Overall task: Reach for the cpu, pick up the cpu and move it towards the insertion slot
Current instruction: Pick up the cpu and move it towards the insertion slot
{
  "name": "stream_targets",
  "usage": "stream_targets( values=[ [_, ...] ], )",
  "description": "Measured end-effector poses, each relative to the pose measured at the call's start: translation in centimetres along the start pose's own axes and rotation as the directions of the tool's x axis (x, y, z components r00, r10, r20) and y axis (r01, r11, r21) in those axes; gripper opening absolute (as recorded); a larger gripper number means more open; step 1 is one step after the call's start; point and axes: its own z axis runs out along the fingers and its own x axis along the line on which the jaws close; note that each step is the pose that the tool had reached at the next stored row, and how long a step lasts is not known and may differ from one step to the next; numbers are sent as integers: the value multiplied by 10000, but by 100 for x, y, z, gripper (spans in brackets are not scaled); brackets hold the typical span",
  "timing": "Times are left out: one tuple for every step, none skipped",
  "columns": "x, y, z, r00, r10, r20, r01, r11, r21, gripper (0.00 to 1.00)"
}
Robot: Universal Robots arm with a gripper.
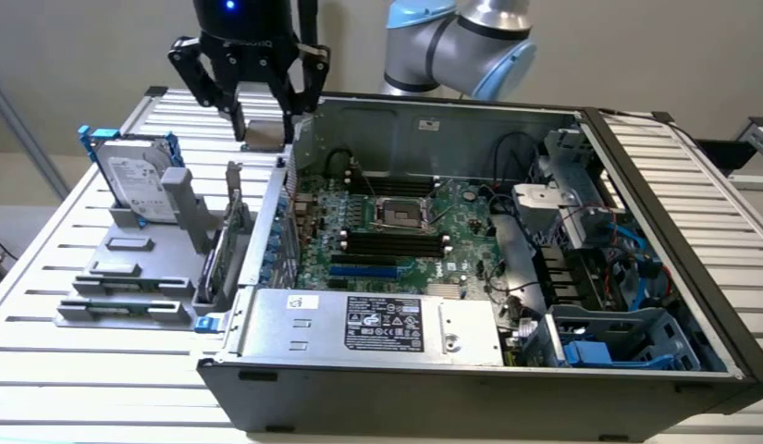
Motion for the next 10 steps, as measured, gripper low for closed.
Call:
stream_targets(
  values=[
    [-45,0,-1,10000,0,0,0,10000,0,55],
    [-90,-1,-2,10000,-1,0,1,10000,0,55],
    [-135,-1,-3,10000,-2,-1,2,10000,-1,55],
    [-180,-1,-4,10000,0,0,0,10000,-1,55],
    [-225,-2,-5,10000,0,0,0,10000,-1,55],
    [-270,-2,-5,10000,-1,-1,1,10000,-1,55],
    [-319,-3,-5,10000,-1,0,1,10000,-1,55],
    [-364,-3,-4,10000,0,0,0,10000,0,55],
    [-409,-3,-2,10000,0,-1,0,10000,0,55],
    [-454,-4,1,10000,-1,-1,1,10000,0,55]
  ],
)
